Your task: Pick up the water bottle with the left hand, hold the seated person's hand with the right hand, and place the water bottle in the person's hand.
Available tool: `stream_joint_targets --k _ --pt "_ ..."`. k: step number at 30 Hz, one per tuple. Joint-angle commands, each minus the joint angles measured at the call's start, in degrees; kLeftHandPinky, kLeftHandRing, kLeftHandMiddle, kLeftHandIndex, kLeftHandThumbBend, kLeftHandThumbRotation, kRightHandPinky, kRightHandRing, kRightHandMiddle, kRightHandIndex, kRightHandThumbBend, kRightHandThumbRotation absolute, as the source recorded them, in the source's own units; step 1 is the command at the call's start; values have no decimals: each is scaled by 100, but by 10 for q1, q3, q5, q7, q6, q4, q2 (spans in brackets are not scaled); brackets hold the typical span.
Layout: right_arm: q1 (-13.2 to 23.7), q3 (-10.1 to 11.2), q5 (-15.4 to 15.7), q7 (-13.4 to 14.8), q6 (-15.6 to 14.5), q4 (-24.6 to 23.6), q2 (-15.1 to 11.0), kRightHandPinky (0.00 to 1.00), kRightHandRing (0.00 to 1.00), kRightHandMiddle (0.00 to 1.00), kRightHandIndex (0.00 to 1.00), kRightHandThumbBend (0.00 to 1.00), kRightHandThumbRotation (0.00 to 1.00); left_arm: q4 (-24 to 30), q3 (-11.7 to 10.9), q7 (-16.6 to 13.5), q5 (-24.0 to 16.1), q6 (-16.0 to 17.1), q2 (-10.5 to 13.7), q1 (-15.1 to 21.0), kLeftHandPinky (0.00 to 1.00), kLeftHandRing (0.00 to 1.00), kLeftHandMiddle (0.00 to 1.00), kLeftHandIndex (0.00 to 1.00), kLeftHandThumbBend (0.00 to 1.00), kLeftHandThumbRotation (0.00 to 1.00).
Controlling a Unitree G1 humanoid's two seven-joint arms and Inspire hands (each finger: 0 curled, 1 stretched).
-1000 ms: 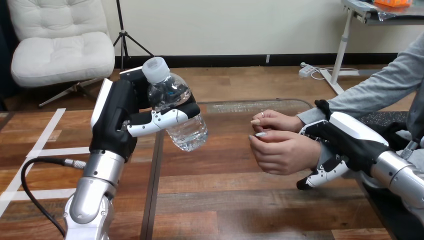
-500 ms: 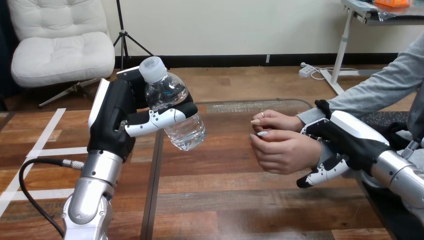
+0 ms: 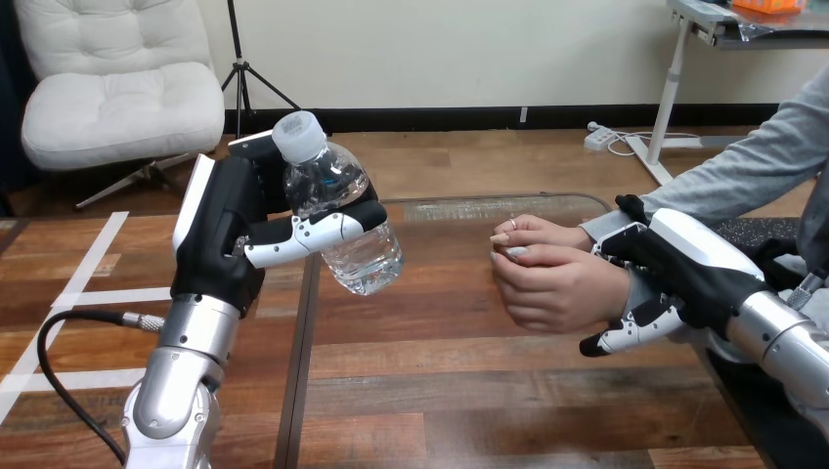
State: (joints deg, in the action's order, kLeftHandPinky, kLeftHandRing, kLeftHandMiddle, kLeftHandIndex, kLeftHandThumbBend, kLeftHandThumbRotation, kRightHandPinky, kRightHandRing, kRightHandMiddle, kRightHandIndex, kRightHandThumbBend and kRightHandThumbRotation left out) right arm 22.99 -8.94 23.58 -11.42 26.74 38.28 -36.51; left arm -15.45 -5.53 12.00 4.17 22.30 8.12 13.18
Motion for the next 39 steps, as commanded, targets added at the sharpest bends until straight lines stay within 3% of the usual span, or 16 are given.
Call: stream_joint_targets --k 1,22,39 --pt "41 8 0 17 12 1 -5 37 38 42 43 85 0 28 -4 -9 5 15 -1 19 24 29 33 36 67 0" --pt "43 6 1 25 21 11 -7 33 34 38 39 85 0 28 -4 -10 7 18 0 20 24 29 33 36 66 0" --pt "48 9 -6 26 45 30 -5 27 28 33 36 85 0 27 -5 -9 7 21 2 19 24 29 33 36 65 0"
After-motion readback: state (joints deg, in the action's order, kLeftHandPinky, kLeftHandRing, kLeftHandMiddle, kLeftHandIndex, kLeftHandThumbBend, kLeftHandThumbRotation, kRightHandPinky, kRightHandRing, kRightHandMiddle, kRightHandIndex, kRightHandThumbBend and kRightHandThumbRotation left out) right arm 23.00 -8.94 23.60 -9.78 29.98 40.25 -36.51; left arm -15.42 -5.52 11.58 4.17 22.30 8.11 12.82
